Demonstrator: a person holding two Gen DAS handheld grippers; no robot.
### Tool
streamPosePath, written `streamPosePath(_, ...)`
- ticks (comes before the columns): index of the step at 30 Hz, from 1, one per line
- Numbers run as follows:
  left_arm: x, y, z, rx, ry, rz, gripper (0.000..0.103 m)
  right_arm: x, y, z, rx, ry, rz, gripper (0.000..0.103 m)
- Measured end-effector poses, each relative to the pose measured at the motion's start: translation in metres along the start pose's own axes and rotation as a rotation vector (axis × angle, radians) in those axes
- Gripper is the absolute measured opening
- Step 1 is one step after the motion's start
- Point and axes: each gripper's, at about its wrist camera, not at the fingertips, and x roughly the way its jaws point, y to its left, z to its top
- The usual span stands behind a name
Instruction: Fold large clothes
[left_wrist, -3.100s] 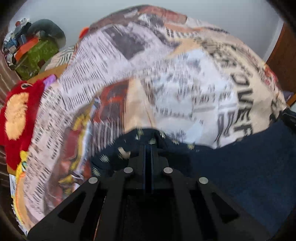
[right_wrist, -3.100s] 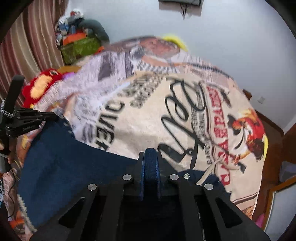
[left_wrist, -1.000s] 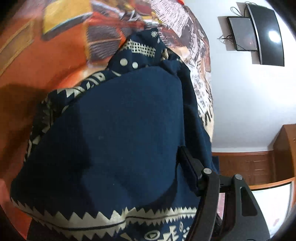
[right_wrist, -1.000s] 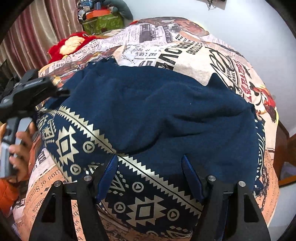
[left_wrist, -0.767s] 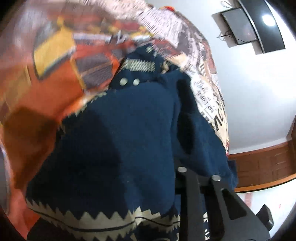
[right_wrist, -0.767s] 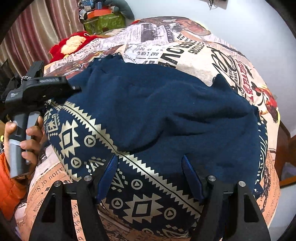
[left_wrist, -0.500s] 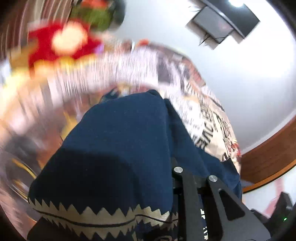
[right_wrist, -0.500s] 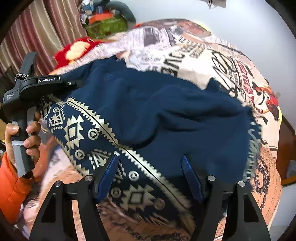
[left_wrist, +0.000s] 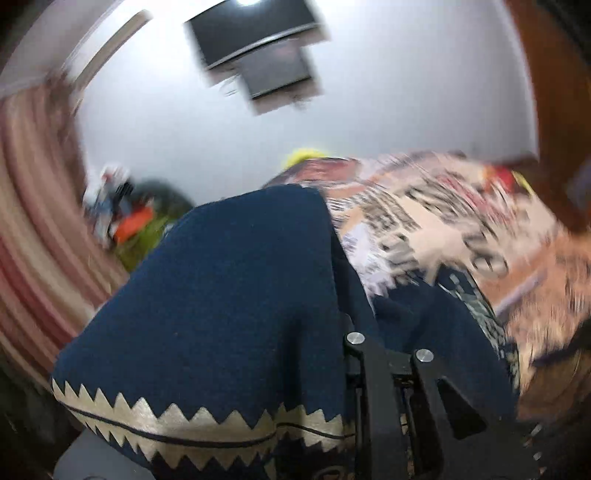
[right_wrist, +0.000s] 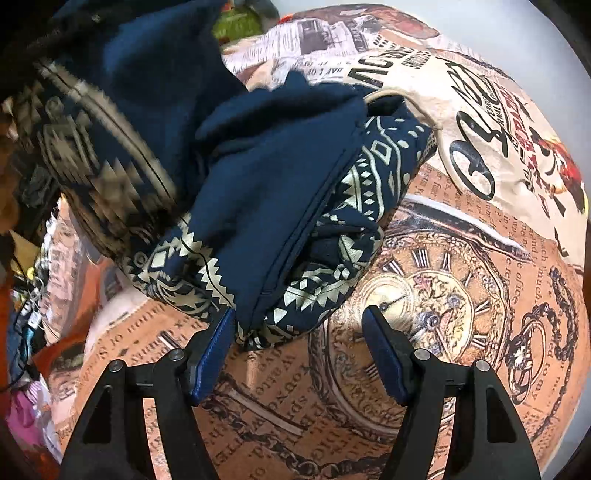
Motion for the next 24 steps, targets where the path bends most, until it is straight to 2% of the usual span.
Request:
streamPosePath(3, 0.006, -0.033, -0.003, 0.103, 0.019, -0.054, 0.02, -0.014, -0.007, 0.0, 0.01, -0.032, -0.006, 0.069)
streamPosePath(7, -0.005, -0.067, -0.022, 0.241, 0.002, -0.1, 0.02, -0.031, -0.019, -0.007, 0.028, -0.064, -0.04, 0.069)
streamPosePath(11, -0.017, -0.082, -0.037, 0.297, 0.0, -0.2, 0.021, -0.046, -0.037, -0.014, 0.071, -0.085, -0.055, 0.069)
streamPosePath(15, -0.02, -0.091, -0.044, 0.314, 0.027, -0.243, 0.023, -0.062, -0.054, -0.019, 0.108, -0.11, -0.081, 0.069)
streamPosePath(18, -0.025, -0.09, -0.045, 0.294, 0.036, -0.311, 0.035, -0.075, -0.064, -0.021, 0.144, -0.134, -0.084, 0.069)
streamPosePath(20, -0.034, -0.085, -0.044, 0.264, 0.028, -0.383, 0.053, -0.086, -0.068, -0.02, 0.164, -0.155, -0.074, 0.069)
streamPosePath(22, -0.045, -0.079, -0.044, 0.245, 0.018, -0.45, 0.061, -0.099, -0.07, -0.014, 0.17, -0.178, -0.07, 0.069)
streamPosePath(24, -0.051, -0.072, -0.043, 0.213, 0.022, -0.486, 0.061, -0.113, -0.067, -0.004, 0.162, -0.205, -0.066, 0.069)
